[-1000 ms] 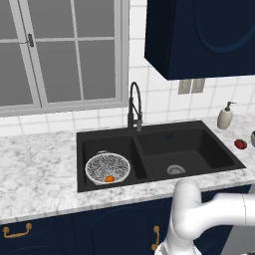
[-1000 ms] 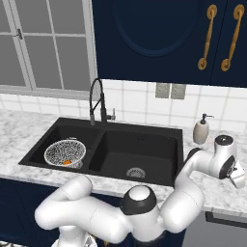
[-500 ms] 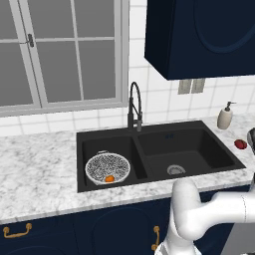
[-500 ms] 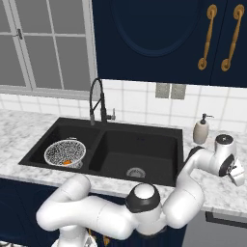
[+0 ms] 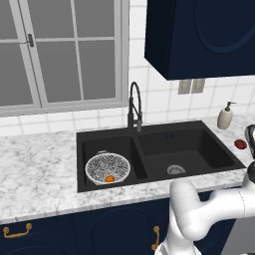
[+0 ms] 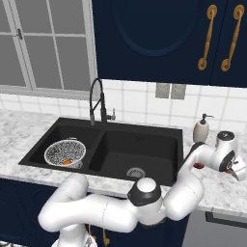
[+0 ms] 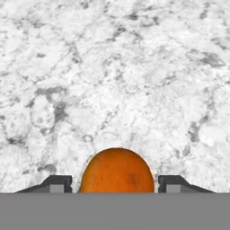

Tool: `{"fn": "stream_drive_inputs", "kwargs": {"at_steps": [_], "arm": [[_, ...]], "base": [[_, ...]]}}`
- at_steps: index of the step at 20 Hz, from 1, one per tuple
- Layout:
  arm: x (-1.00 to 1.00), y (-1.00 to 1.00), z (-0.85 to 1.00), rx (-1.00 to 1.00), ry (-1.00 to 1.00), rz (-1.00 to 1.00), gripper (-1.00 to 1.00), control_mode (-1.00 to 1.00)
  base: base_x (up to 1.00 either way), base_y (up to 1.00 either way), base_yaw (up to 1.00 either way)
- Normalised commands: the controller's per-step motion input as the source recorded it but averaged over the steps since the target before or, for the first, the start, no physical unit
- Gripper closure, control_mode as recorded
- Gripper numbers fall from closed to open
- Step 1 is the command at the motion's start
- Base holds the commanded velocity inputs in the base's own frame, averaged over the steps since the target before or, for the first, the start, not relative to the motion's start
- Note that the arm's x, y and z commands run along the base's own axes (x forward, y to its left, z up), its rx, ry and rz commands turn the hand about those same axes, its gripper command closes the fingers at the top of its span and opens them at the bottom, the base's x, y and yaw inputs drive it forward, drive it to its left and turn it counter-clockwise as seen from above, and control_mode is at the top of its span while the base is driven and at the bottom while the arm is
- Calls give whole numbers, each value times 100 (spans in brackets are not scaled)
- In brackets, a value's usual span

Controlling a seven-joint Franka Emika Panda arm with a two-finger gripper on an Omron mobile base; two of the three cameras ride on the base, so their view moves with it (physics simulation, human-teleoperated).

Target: Put the colander in the sink, put the tangerine, tangerine, mango in the colander, and turn on the sink faucet and pour water over the colander.

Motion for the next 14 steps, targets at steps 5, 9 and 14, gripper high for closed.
{"fn": "stream_drive_inputs", "kwargs": {"at_steps": [5,9,14], "arm": [[-11,3,-23,5,1,8,100,-100],[-65,66,-24,8,0,19,100,-100],[-84,91,-3,0,-14,22,100,-100]], "base": [[0,0,0],[0,0,0],[0,0,0]]}}
